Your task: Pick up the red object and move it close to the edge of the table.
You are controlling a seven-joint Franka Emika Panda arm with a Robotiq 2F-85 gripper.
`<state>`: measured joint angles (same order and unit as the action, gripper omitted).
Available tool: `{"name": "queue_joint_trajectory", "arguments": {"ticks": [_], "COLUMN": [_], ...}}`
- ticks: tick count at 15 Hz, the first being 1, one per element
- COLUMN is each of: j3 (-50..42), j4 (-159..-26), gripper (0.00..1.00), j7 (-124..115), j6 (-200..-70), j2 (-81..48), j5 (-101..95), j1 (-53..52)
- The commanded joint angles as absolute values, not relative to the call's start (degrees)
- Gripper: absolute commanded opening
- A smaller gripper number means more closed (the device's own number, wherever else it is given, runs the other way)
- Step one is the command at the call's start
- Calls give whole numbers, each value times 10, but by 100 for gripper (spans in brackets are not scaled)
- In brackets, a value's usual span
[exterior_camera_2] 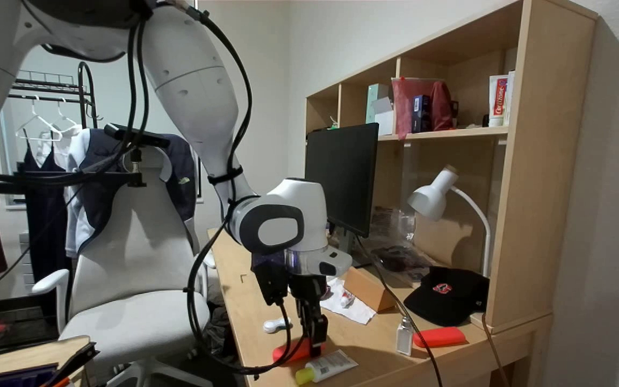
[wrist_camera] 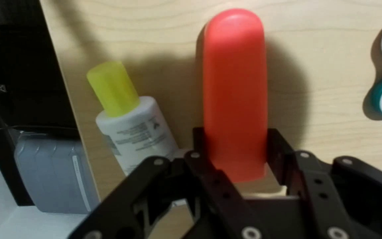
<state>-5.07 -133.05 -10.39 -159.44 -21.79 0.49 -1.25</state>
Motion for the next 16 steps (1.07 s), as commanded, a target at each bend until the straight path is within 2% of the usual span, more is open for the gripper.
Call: {"name": "queue_joint_trajectory", "arguments": {"ticks": [1,16], "j3": [-17,39], "j4": [-1301,-1290], "gripper": [23,23], "j7": [-42,-2], "j6": [-1587,-1585], "j2": [-246,-255], "j5": [23,99], "j1": [17,61]}}
